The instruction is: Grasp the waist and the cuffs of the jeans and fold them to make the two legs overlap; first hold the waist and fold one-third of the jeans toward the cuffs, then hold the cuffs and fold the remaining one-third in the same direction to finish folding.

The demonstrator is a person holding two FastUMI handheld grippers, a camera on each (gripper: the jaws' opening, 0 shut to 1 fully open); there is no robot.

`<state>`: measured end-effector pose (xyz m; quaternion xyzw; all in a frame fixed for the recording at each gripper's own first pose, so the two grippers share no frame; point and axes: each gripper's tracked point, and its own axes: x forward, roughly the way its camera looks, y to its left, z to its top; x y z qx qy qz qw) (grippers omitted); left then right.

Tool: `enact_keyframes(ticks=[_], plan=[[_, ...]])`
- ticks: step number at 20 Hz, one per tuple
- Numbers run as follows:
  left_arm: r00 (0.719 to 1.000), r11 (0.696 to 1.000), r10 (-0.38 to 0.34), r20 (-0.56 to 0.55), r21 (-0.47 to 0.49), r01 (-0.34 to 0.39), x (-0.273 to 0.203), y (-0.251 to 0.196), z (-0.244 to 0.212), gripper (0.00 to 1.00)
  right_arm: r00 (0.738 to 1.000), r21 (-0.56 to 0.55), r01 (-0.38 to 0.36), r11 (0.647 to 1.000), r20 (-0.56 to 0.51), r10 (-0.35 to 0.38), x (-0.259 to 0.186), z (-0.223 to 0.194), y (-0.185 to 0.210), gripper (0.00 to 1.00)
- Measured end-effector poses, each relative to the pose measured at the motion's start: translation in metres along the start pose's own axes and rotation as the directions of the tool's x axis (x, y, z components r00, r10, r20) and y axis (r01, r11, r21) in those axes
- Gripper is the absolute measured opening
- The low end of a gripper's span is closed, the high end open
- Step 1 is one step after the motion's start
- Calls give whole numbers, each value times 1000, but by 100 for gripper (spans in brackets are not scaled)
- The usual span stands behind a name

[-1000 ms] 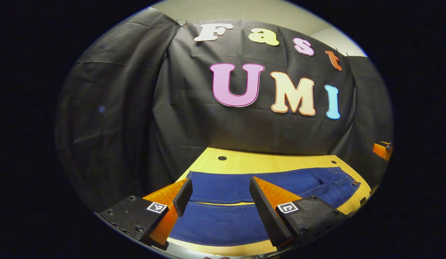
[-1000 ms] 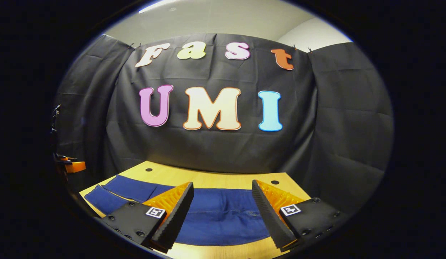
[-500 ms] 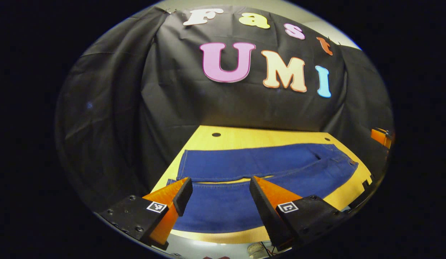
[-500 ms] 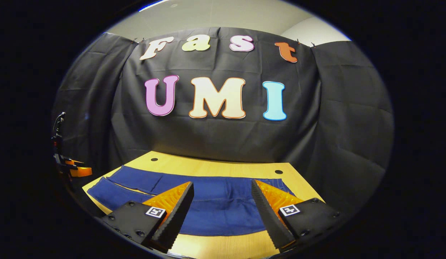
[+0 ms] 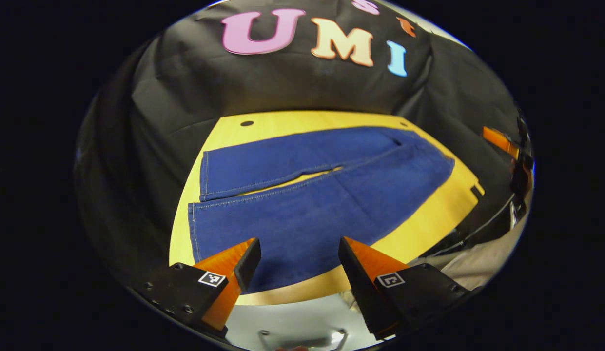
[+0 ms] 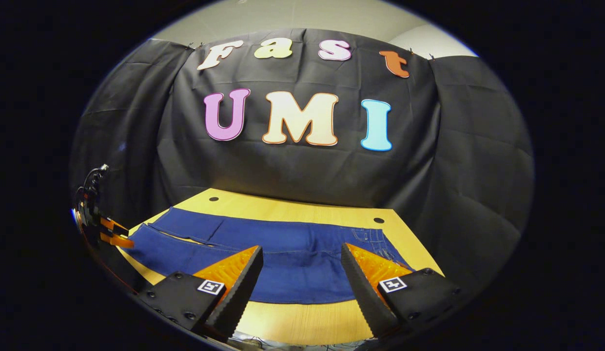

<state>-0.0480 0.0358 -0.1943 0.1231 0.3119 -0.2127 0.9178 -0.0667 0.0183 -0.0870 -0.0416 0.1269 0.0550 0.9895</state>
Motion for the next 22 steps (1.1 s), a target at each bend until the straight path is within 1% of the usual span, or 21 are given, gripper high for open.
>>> enact_keyframes(ticks=[2,4,6,7,11,14,16,17,19,20,21,22], plan=[[995,995,-48,-89,84,56,2,-5,-15,96,1000,1,-2,1000,-22,2,-3,-7,0,99],[979,981,-98,-181,147,125,4,-7,-35,97,999,-8,-2,1000,-34,1,-5,-11,-1,99],[959,966,-95,-267,209,154,7,-3,-51,96,999,-15,-7,1000,-41,7,-5,-12,0,99],[951,959,-89,-295,232,162,9,-1,-57,98,999,-17,-11,1000,-46,10,-4,-15,0,99],[926,941,-56,-374,290,174,16,7,-69,96,998,-23,-24,999,-67,22,0,-18,4,99],[907,936,-43,-419,300,183,20,14,-80,95,996,-53,-27,998,-80,23,1,-25,4,99],[902,935,-51,-429,296,194,21,14,-77,94,996,-58,-35,998,-87,29,1,-28,7,99],[896,936,-56,-441,288,200,21,15,-77,98,995,-54,-39,998,-91,34,1,-30,10,100],[883,939,-76,-463,264,219,22,14,-78,99,994,-41,-52,998,-102,47,1,-34,15,99],[880,939,-79,-467,262,223,23,16,-78,93,993,-39,-56,998,-107,52,2,-36,18,99],[876,938,-79,-476,262,227,24,17,-77,94,992,-40,-61,997,-110,57,2,-37,20,99],[874,935,-82,-480,268,234,24,18,-78,93,992,-41,-67,997,-112,62,3,-38,24,99]])
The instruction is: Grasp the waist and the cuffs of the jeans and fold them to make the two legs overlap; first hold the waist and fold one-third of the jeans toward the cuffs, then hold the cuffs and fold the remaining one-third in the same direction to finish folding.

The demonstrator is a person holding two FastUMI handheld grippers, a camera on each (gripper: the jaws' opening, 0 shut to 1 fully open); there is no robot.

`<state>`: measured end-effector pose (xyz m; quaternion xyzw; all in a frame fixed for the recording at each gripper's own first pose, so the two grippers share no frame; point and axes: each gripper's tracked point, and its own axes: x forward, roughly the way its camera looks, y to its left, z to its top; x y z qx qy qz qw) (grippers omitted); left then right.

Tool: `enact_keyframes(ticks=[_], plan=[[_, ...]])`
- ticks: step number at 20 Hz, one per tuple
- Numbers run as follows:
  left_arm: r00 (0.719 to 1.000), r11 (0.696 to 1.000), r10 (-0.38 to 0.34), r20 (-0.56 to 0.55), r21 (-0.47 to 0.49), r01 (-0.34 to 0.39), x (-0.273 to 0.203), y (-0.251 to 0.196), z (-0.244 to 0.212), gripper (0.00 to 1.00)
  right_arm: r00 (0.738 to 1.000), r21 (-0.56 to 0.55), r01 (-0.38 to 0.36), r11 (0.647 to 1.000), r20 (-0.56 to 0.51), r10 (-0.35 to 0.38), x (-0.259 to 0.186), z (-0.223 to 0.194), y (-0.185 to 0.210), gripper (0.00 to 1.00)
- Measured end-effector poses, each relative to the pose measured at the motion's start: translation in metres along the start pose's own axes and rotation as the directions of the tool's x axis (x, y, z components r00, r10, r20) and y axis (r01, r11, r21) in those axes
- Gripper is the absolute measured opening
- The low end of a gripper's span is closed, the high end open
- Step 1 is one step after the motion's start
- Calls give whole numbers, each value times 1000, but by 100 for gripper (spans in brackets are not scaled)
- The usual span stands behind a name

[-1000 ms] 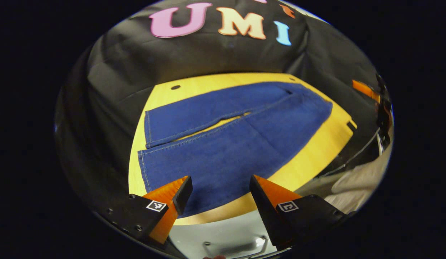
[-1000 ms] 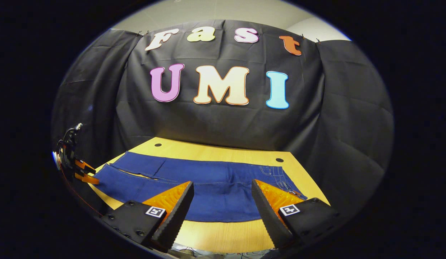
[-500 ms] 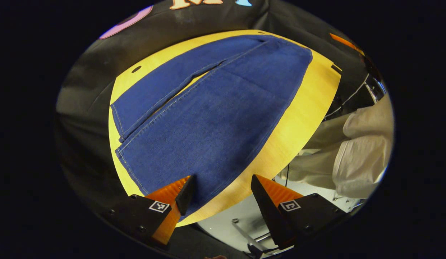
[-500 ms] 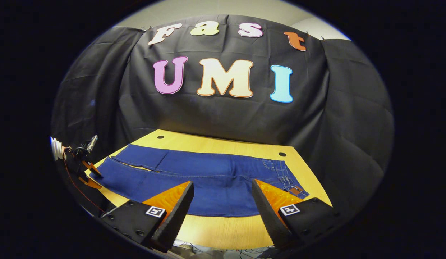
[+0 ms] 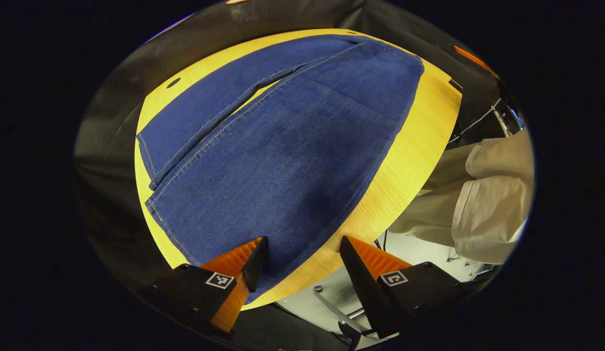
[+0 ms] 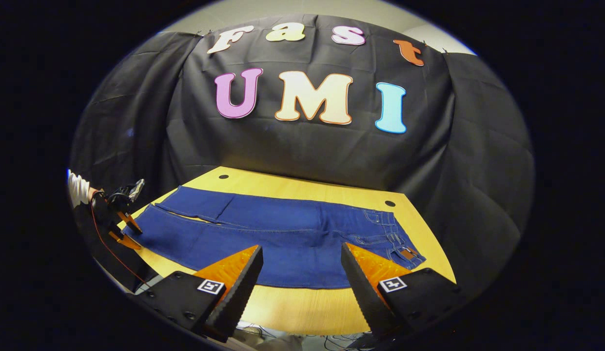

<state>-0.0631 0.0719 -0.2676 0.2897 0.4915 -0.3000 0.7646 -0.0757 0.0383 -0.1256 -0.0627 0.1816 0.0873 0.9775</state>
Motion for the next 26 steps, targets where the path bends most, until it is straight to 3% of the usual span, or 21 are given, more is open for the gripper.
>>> enact_keyframes(ticks=[4,7,8,10,12,13,16,21,26], plan=[[1000,1000,0,-5,-6,0,0,2,0,92,1000,-3,-21,1000,-5,21,3,-2,8,99],[999,999,24,29,-27,-23,3,5,2,64,999,9,-35,999,-7,35,5,-3,16,100],[999,1000,23,38,-21,-22,4,7,3,63,999,11,-38,999,-6,38,5,-1,17,99],[998,1000,25,50,-2,-25,2,9,4,48,999,7,-40,999,-4,40,6,1,19,99],[998,1000,13,54,27,-14,3,6,5,23,999,10,-41,999,-4,41,8,2,19,99],[999,1000,10,52,24,-11,4,7,5,15,999,18,-42,999,-7,42,8,1,19,99],[998,998,-33,54,-44,35,2,4,7,1,999,40,-44,998,-4,44,11,5,22,99],[992,985,-109,63,-130,117,0,2,8,0,999,26,-42,999,-5,42,14,7,25,99],[994,994,-109,-30,-20,109,1,5,7,0,993,28,-109,994,-42,110,23,2,32,99]])
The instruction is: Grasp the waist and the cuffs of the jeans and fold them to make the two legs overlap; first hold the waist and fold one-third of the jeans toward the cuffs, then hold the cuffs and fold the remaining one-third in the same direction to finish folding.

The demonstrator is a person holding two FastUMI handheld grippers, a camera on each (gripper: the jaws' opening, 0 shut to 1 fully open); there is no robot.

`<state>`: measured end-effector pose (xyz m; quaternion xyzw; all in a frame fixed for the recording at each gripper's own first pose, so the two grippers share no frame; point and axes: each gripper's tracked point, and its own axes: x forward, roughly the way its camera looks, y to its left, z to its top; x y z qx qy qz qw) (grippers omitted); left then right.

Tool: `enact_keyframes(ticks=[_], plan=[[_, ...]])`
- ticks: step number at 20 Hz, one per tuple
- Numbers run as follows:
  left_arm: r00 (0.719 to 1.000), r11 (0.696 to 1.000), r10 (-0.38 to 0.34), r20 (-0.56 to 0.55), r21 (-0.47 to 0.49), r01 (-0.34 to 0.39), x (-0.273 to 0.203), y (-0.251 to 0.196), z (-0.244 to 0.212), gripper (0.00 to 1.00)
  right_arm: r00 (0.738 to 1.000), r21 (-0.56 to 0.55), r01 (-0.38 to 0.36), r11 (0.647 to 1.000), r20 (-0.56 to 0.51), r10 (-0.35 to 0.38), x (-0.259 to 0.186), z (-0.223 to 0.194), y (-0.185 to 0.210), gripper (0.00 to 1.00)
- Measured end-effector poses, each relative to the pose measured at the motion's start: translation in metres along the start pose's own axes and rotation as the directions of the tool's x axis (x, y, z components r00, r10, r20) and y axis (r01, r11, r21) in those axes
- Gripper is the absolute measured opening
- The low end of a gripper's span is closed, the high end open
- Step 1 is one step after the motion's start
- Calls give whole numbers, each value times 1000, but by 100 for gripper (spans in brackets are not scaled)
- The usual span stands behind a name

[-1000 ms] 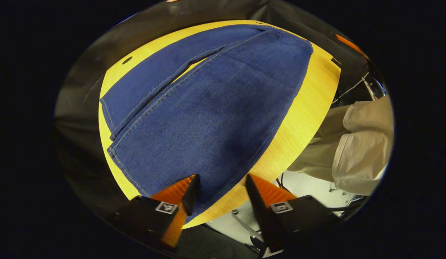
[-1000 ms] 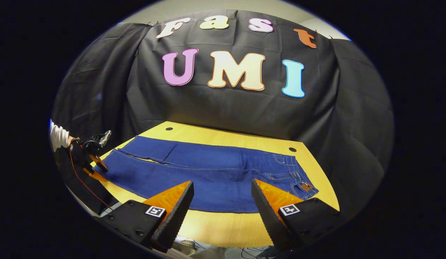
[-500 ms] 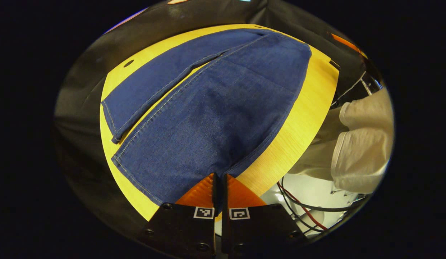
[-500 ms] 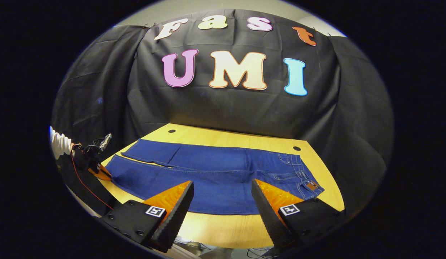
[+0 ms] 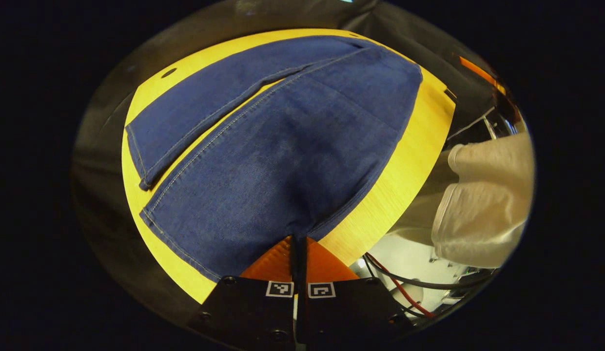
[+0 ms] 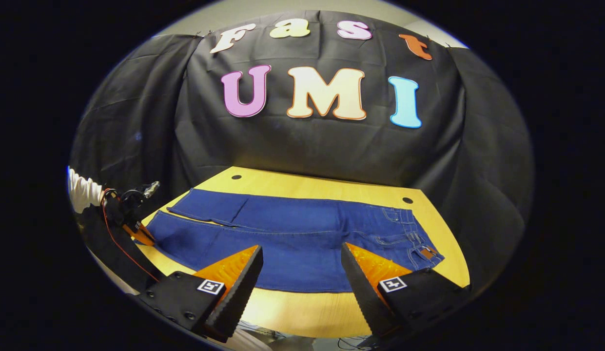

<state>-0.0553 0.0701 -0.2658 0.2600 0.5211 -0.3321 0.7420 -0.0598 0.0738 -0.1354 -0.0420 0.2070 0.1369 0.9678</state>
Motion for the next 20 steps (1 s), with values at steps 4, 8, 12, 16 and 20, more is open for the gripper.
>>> enact_keyframes(ticks=[4,8,12,16,20], plan=[[1000,1000,8,-28,-30,-9,0,1,0,0,995,20,-89,996,-50,90,22,-9,-4,99],[999,997,15,-43,-70,-18,1,3,1,0,983,7,-125,992,-138,124,55,-23,-42,99],[998,996,33,-61,-80,-38,2,4,1,0,936,-63,-191,980,-311,162,78,-58,-96,99],[994,998,41,-97,-52,-46,3,4,2,0,857,-250,-258,933,-505,101,80,-106,-152,96],[990,998,30,-136,-53,-38,3,4,2,0,782,-280,-312,908,-618,79,79,-136,-185,100]])
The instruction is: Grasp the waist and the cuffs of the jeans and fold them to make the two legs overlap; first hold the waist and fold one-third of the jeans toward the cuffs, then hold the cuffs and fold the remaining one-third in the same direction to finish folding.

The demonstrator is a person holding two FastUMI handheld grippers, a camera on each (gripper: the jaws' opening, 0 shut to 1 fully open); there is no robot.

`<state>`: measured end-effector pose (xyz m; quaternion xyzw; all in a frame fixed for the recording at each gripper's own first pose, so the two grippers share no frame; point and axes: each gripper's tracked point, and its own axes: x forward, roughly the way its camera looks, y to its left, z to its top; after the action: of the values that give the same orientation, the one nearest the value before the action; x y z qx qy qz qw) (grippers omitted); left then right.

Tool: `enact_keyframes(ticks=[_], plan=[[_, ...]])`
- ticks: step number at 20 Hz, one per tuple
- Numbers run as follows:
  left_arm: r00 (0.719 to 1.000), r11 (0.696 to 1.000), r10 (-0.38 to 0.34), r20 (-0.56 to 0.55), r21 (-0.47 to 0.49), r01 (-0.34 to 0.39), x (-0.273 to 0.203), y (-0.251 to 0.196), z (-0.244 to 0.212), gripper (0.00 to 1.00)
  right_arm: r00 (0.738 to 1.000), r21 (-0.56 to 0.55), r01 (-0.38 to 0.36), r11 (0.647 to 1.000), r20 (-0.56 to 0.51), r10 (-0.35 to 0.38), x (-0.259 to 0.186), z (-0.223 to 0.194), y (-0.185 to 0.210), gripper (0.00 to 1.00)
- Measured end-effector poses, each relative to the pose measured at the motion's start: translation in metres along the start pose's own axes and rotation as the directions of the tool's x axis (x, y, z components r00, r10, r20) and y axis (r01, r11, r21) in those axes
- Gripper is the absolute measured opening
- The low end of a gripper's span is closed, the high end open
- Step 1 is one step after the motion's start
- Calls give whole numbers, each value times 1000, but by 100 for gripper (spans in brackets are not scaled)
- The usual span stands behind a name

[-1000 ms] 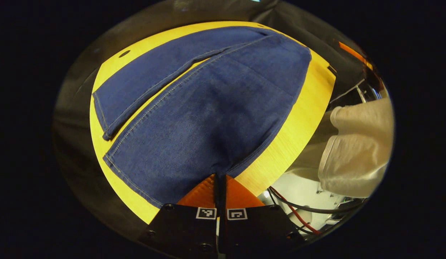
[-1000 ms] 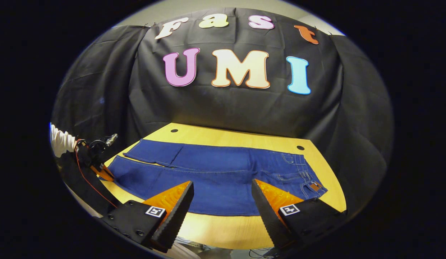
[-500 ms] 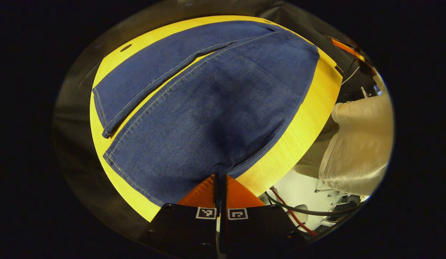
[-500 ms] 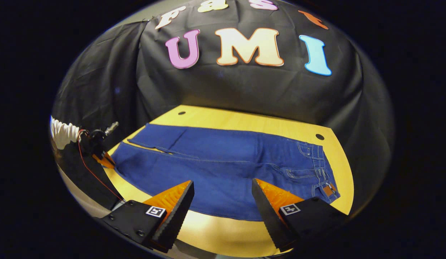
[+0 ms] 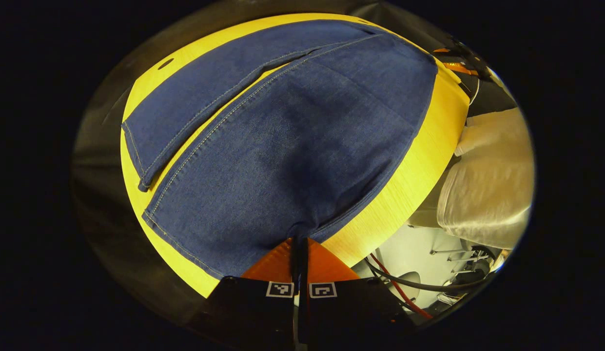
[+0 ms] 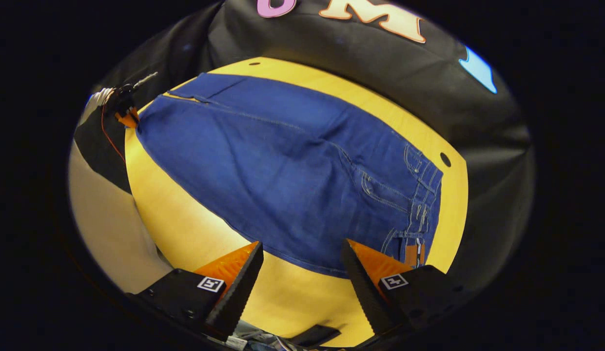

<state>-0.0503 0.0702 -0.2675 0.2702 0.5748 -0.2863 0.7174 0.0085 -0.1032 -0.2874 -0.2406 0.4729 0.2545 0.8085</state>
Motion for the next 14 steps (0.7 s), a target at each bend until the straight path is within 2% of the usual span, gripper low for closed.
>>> enact_keyframes(ticks=[6,13,14], plan=[[999,1000,-5,-45,-8,4,0,0,0,0,993,-104,-30,994,-120,17,21,-29,-14,100],[999,1000,9,-53,-18,-10,2,0,1,0,976,-162,-119,980,-200,86,37,-36,3,100],[999,1000,13,-49,-19,-14,1,0,1,0,973,-154,-134,979,-209,101,39,-38,4,96]])
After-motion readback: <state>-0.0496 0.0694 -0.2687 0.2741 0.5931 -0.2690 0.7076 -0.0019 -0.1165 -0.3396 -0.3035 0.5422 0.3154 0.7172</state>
